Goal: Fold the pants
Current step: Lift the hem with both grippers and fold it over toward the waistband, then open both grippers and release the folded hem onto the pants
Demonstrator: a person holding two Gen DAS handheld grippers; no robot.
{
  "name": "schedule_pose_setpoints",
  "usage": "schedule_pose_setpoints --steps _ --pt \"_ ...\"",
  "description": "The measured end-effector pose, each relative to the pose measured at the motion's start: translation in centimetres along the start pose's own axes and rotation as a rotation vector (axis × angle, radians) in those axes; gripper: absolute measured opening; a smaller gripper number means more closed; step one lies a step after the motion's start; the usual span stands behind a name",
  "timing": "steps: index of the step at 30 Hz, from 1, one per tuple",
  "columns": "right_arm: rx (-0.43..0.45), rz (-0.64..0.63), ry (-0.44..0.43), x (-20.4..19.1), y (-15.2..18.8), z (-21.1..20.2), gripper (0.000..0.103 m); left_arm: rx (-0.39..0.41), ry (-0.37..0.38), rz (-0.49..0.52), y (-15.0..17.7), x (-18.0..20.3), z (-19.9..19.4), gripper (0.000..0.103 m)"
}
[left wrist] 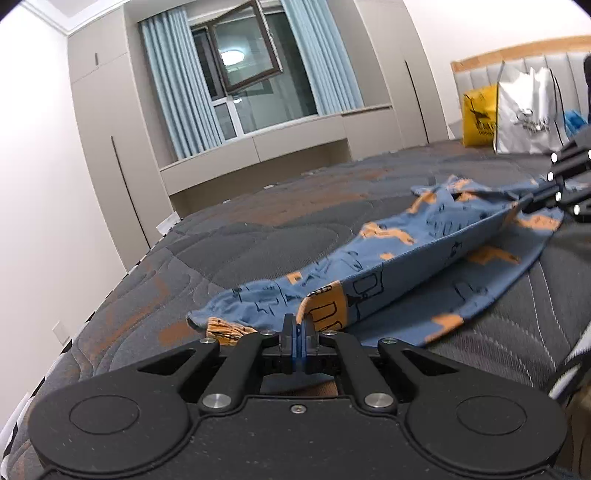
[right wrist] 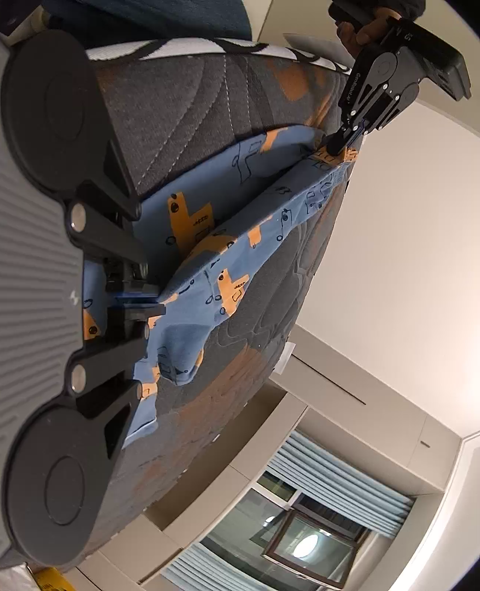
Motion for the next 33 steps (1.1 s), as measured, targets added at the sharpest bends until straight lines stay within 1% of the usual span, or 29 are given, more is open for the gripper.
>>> schedule_pose_setpoints --steps 4,6,7,9,10,11,12,13,14,15,16,17,18,19,20,21,23,25,27,31,33 --pt "-0.027 -0.024 -0.027 -0.8 0.6 -0.5 0.003 -0.017 0.002 0.021 0.7 0.2 -0.1 0.001" --pt "-0.057 -0.036 -0.033 -1.1 1.0 0.0 0.003 -0.039 0.01 0.029 1.0 0.3 0.1 0.002" --pt "-0.075 -0.035 -0.038 -1.2 1.3 0.3 0.003 -0.045 0.012 0.027 1.1 0.4 0.2 0.003" --pt "-0.083 -0.026 -0.034 -1.3 1.6 1.0 0.005 -0.06 0.011 0.006 1.2 0.5 0.3 0.006" --pt "-0.083 -0.023 -0.028 -1.3 1.5 1.1 0.007 -0.068 0.003 -0.016 1.1 0.4 0.2 0.009" --pt "-0.078 -0.017 -0.027 -1.3 1.4 1.0 0.014 -0.074 -0.001 -0.04 1.1 0.4 0.1 0.018" --pt "-0.071 0.0 -0.027 -1.1 1.3 1.0 0.018 -0.082 0.006 -0.074 1.0 0.3 0.0 0.025" --pt "-0.067 0.016 -0.023 -1.1 1.6 0.6 0.03 -0.087 0.007 -0.101 0.8 0.3 -0.3 0.041" --pt "-0.061 0.03 -0.014 -1.1 1.9 0.0 0.053 -0.088 0.003 -0.129 0.7 0.5 -0.6 0.057" --pt "-0.053 0.052 0.003 -0.8 2.1 -0.4 0.065 -0.082 -0.003 -0.153 0.5 0.8 -0.9 0.064" --pt "-0.04 0.075 0.019 -0.5 2.3 -1.0 0.086 -0.076 -0.007 -0.172 0.2 1.2 -1.2 0.077" --pt "-0.025 0.105 0.031 -0.1 2.6 -1.8 0.099 -0.069 -0.013 -0.187 -0.1 1.7 -1.6 0.084" --pt "-0.012 0.138 0.041 0.6 3.1 -2.7 0.101 -0.063 -0.018 -0.202 -0.4 2.3 -1.8 0.086" --pt "-0.002 0.167 0.053 1.0 3.6 -3.4 0.102 -0.058 -0.019 -0.213 -0.9 3.1 -2.0 0.092" --pt "0.002 0.203 0.074 1.6 4.1 -4.2 0.103 -0.052 -0.017 -0.222 -1.5 3.9 -2.0 0.101" --pt "0.003 0.229 0.095 2.0 4.6 -5.0 0.103 -0.042 -0.018 -0.234 -2.1 4.9 -2.0 0.102" --pt "0.005 0.273 0.144 2.5 5.8 -6.5 0.103 -0.029 -0.008 -0.26 -3.2 6.6 -1.8 0.102" --pt "0.009 0.321 0.21 3.1 7.1 -7.8 0.103 -0.02 0.024 -0.288 -4.5 8.5 -1.4 0.102" --pt "0.029 0.367 0.248 3.8 8.3 -9.2 0.103 -0.004 0.053 -0.305 -6.1 11.1 -0.9 0.102" --pt "0.065 0.463 0.28 6.6 10.7 -11.9 0.103 0.033 0.12 -0.3 -9.0 16.0 0.2 0.102" --pt "0.062 0.526 0.307 9.2 12.1 -13.2 0.103 0.05 0.158 -0.275 -10.3 18.8 0.6 0.102"
Point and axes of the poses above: each gripper's, at about its wrist camera, not at the fingertips, and z roughly the way its jaws point, x to its right, y to its underside, the point moved 1 cm from there along z, roughly the way its jaws point, and after that the axes turned 13 degrees about -y, right-handed, at the moved point
